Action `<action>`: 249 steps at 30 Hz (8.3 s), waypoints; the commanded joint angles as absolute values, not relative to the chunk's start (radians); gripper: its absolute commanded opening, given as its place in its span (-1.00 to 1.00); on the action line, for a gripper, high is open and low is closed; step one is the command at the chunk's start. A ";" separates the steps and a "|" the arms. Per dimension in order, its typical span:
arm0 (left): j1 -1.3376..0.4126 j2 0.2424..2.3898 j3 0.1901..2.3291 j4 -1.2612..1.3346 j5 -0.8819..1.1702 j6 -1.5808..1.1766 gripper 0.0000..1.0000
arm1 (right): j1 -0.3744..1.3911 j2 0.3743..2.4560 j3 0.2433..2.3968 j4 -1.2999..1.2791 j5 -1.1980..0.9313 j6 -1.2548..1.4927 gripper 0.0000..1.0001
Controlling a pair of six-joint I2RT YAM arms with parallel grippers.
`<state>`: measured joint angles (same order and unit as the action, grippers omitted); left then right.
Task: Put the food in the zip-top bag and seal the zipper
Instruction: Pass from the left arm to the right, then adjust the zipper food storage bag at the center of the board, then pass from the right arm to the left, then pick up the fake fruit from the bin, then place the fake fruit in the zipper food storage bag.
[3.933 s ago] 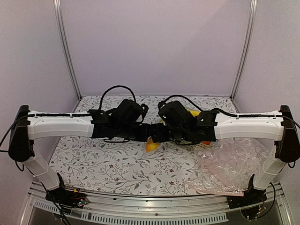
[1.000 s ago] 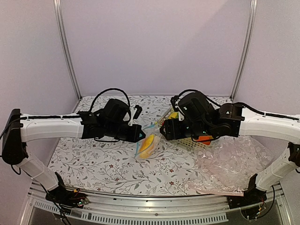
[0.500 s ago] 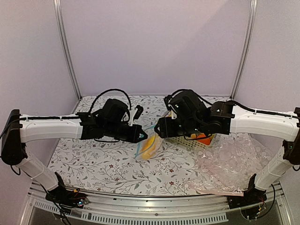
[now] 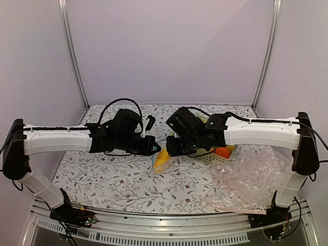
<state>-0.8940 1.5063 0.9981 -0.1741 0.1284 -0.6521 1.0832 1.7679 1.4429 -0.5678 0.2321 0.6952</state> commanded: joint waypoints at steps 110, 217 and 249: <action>-0.956 1.532 1.052 -0.403 -0.069 -0.530 -0.79 | 0.988 1.716 1.278 -0.371 -0.051 0.489 -1.00; -0.913 1.510 1.079 -0.379 0.017 -0.666 -1.00 | 0.726 1.236 1.098 -0.307 -0.343 0.510 0.16; -0.898 1.526 1.032 -0.274 0.111 -0.700 -1.00 | 0.977 1.655 1.102 -0.116 -0.077 0.644 0.07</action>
<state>-0.9047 1.5406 1.0386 -0.3260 0.0734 -0.7006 0.9607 1.6222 1.0962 -0.0708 -0.1730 0.6441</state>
